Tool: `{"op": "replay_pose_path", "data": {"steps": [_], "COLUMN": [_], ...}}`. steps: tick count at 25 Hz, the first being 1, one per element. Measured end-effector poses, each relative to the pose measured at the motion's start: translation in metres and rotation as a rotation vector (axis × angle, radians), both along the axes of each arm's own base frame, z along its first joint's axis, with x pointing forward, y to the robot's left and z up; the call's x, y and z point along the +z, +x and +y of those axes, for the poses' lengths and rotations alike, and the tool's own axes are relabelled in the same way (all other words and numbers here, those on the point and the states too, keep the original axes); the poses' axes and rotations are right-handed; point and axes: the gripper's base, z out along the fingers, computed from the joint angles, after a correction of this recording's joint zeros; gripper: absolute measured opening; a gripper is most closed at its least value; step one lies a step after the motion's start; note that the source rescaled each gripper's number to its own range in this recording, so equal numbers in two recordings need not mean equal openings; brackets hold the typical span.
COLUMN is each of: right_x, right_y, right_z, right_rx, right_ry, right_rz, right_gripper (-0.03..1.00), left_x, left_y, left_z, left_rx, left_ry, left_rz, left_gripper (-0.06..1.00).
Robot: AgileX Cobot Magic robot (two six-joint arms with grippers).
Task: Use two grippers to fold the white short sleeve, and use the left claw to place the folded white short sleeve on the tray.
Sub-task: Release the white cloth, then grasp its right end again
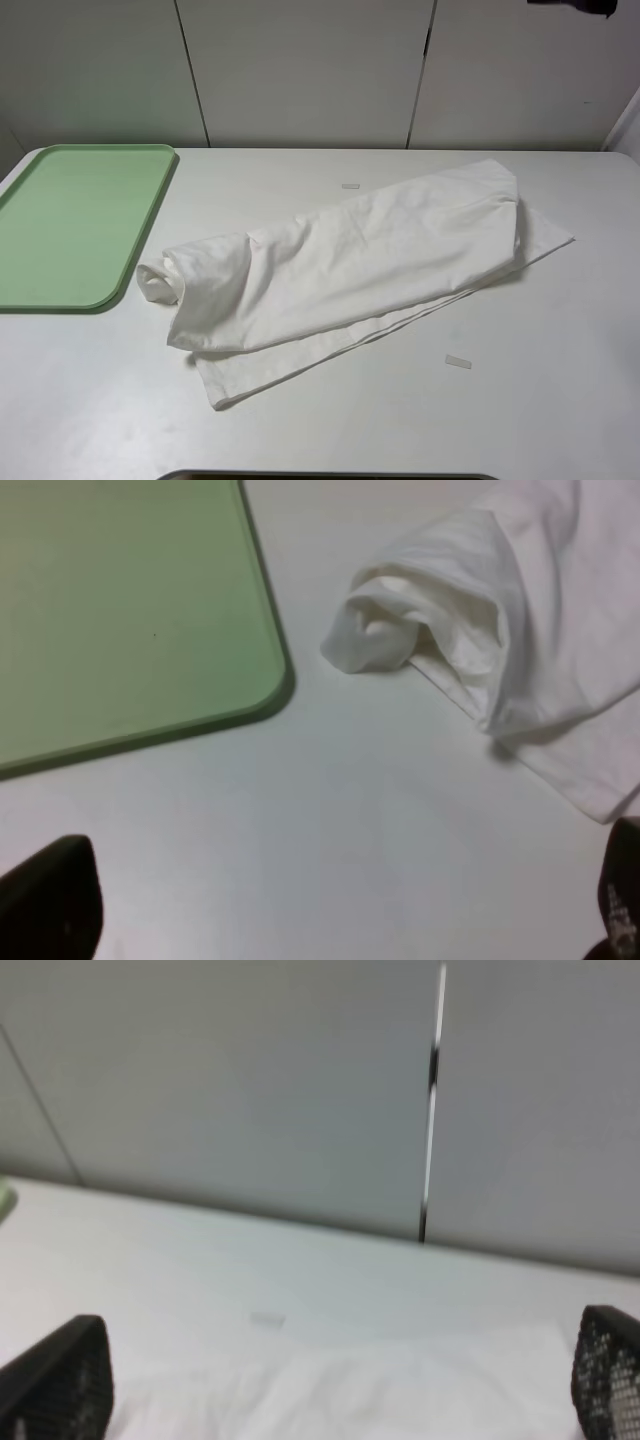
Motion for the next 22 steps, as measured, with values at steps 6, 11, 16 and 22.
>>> {"op": "replay_pose_path", "data": {"steps": [6,11,16,22], "right_x": [-0.010,-0.016,-0.031,-0.055], "right_y": [-0.006,-0.010,-0.009,0.006], "right_z": [0.002,0.003,0.005,0.015], "right_rx": [0.010,0.019,0.042,0.124], "right_ry": [0.032,0.032,-0.021,-0.060], "right_rz": [0.141,0.220,0.358,0.489], "right_gripper": [1.00,1.00,1.00,1.00], "left_x": [0.000,0.000,0.000,0.000], "left_y": [0.000,0.000,0.000,0.000], "left_z": [0.000,0.000,0.000,0.000], "left_rx": [0.000,0.000,0.000,0.000], "left_ry": [0.000,0.000,0.000,0.000], "left_rz": [0.000,0.000,0.000,0.000], "left_gripper": [1.00,1.00,1.00,1.00]}}
